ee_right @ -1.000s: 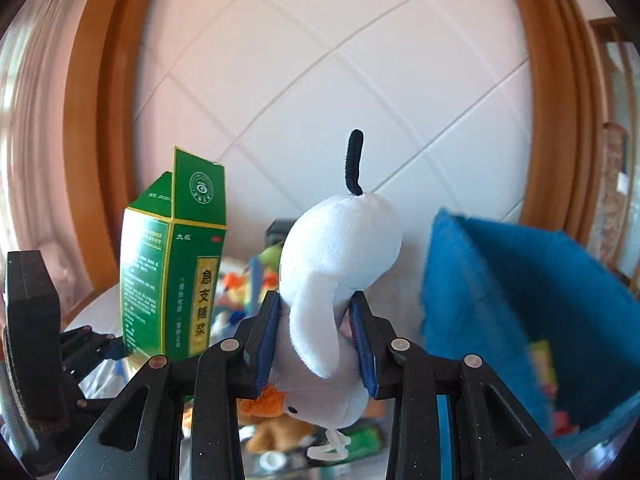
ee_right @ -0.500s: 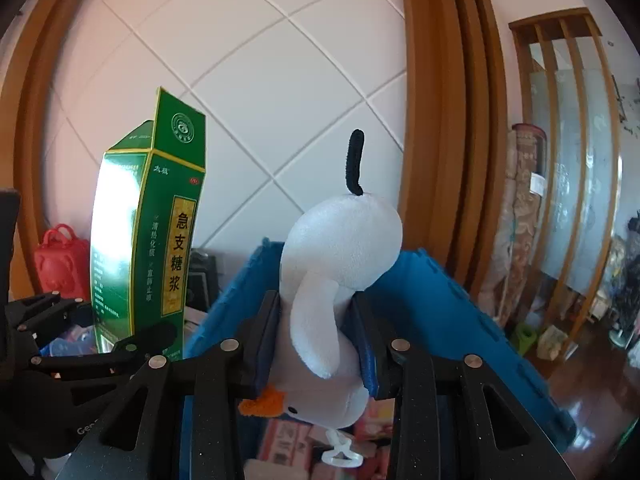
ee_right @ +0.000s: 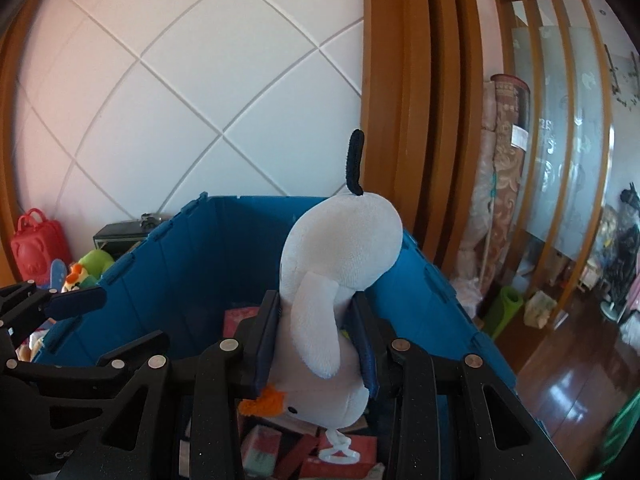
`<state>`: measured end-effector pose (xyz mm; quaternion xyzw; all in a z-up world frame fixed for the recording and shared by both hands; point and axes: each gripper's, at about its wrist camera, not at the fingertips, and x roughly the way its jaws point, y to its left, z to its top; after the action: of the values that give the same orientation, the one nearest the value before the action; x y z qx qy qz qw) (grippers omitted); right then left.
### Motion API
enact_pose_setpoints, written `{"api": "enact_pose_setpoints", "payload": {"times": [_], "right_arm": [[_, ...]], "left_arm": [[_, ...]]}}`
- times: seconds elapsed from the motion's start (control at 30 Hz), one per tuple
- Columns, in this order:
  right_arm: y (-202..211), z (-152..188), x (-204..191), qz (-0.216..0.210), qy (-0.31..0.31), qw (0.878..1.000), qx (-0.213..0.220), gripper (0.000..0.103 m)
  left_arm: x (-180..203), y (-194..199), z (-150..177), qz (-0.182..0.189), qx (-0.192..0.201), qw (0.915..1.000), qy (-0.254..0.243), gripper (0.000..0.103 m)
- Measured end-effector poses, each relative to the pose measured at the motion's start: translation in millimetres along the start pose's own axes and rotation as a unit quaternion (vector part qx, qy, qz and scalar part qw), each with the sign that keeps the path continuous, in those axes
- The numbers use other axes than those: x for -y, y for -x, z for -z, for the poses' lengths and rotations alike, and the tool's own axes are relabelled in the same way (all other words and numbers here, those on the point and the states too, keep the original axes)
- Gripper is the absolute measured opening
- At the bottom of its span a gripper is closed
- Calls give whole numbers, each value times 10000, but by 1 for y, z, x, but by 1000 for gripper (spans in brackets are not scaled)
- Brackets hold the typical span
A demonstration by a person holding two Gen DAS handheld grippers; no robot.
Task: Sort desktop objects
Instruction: 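Carry the green box and plush duck into the crate and open both tools, then withdraw both tools from the crate back toward the pile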
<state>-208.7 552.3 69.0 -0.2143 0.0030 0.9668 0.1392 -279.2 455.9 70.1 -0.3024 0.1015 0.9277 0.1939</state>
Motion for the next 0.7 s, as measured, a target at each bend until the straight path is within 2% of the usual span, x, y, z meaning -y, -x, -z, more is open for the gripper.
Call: {"api": "enact_pose_setpoints", "payload": {"times": [0.2,0.27,0.33,0.37,0.43,0.7], "right_arm": [[-2,3,2,-1,75,10000,3,41],[0,2,4,22,57,10000,46,52],[1,1,6,35,33,10000,76,79],[2,1,6,21,30,9999,98,85],[6,1,6,59,37,9999,158,103],[30,2,2,258,94,9987,420,103]], "left_arm": [[-15,-3,5,-97,11,9999,69,73],[-16,-2,6,-123,8,9999,89,73],[-17,0,7,-168,20,9998,114,74],[-20,0,8,-179,25,9997,138,74],[-24,2,10,-201,42,9996,195,74],[-37,20,19,-275,287,9985,367,75]]}}
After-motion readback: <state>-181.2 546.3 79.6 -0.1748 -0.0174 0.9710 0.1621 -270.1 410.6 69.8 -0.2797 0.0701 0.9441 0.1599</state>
